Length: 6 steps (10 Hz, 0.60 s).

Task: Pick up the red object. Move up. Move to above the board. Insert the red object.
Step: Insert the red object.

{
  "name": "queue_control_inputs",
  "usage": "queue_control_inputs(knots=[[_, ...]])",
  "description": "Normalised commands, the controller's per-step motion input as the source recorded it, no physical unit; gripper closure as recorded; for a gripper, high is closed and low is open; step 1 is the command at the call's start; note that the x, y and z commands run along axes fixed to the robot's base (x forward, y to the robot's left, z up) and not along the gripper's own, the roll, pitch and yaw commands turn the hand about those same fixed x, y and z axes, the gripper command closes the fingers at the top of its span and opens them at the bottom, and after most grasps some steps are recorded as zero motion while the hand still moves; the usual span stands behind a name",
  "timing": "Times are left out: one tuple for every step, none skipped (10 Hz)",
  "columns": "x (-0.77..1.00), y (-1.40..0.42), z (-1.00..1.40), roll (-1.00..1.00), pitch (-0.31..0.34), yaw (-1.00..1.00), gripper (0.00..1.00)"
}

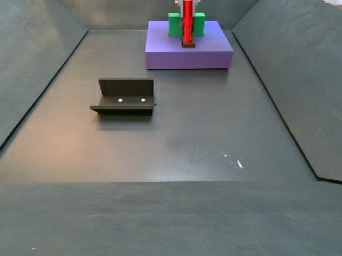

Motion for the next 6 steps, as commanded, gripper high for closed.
queue_control_inputs(knots=[[0.00,-0.03,-0.10,0.00,0.000,0.00,1.00],[-0.01,-0.05,-0.10,0.00,0.000,0.00,1.00],[-0.03,-0.11,-0.13,0.00,0.000,0.03,1.00],[-0.10,-0.09,-0.15,0.00,0.000,0.01,1.00],[-0.08,-0.05,-0.16,0.00,-0.003,0.00,1.00],[-0.08,-0.04,-0.17,0.00,-0.003,0.00,1.00]])
